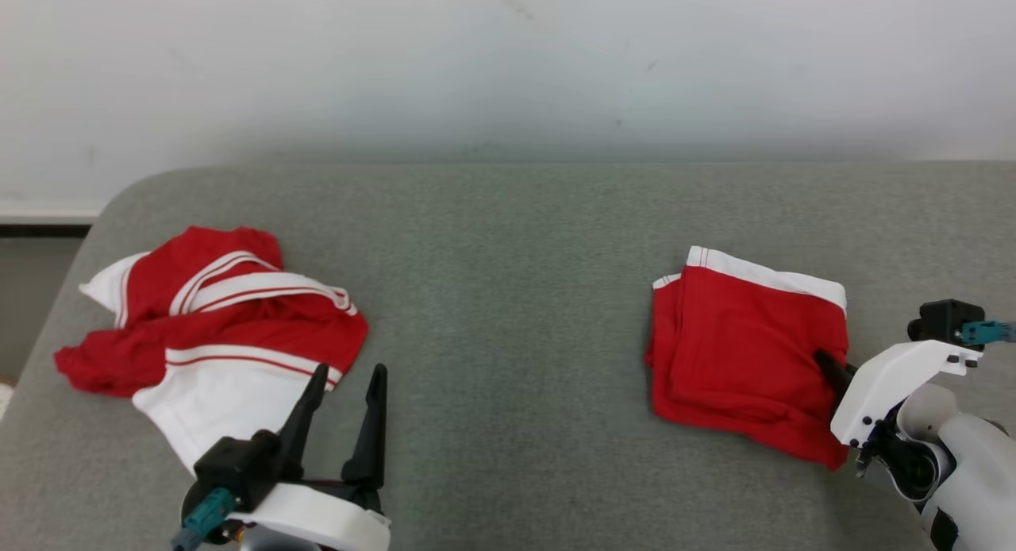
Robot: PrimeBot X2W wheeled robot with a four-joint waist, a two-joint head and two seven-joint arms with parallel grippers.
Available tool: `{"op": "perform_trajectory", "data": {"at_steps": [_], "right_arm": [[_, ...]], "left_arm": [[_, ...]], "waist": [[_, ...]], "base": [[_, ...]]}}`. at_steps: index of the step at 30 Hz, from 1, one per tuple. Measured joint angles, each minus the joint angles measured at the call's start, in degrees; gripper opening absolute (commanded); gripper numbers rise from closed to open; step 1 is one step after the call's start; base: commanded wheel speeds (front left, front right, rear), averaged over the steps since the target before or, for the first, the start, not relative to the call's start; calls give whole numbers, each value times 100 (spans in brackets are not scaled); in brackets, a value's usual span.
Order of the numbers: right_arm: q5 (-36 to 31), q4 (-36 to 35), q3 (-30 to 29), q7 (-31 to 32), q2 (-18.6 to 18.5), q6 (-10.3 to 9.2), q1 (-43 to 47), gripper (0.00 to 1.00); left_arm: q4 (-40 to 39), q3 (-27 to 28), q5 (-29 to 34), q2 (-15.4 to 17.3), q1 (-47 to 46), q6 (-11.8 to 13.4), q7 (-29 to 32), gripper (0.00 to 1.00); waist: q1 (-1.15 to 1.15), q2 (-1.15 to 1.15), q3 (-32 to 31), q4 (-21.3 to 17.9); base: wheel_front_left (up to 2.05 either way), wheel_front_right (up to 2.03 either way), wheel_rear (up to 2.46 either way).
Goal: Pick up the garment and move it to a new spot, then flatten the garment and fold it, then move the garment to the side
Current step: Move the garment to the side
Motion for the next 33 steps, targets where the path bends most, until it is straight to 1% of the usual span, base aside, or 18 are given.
{"op": "perform_trajectory", "data": {"at_steps": [5,6,7,18,22,27,33], "right_arm": [[25,-190,44,-223,-129,0,98,0],[30,-229,60,-281,-182,0,141,0],[30,-229,60,-281,-182,0,141,0],[164,-466,118,-421,-371,0,276,0],[180,-569,149,-475,-403,0,313,0],[90,-625,218,-675,-521,0,234,0],[-315,-605,437,-768,-793,1,-350,0]], "left_arm": [[-18,-138,20,-1,23,0,0,100],[-33,-214,20,0,34,0,0,100],[-33,-214,20,0,34,0,0,100],[-45,-773,-3,-1,-10,-12,0,100],[-40,-916,-7,-2,-62,-12,0,100],[-66,-1038,22,7,-198,-14,0,100],[-151,-1262,48,152,-497,-14,0,100]], "waist": [[0,0,-128,-298],[0,0,-168,-441],[0,0,-168,-441],[0,0,-234,-1326],[0,0,-176,-1571],[0,0,66,-1657],[0,0,570,-1562]], "base": [[0,0,0],[0,0,0],[0,0,0],[0,0,0],[0,0,0],[0,0,0],[0,0,0]]}}
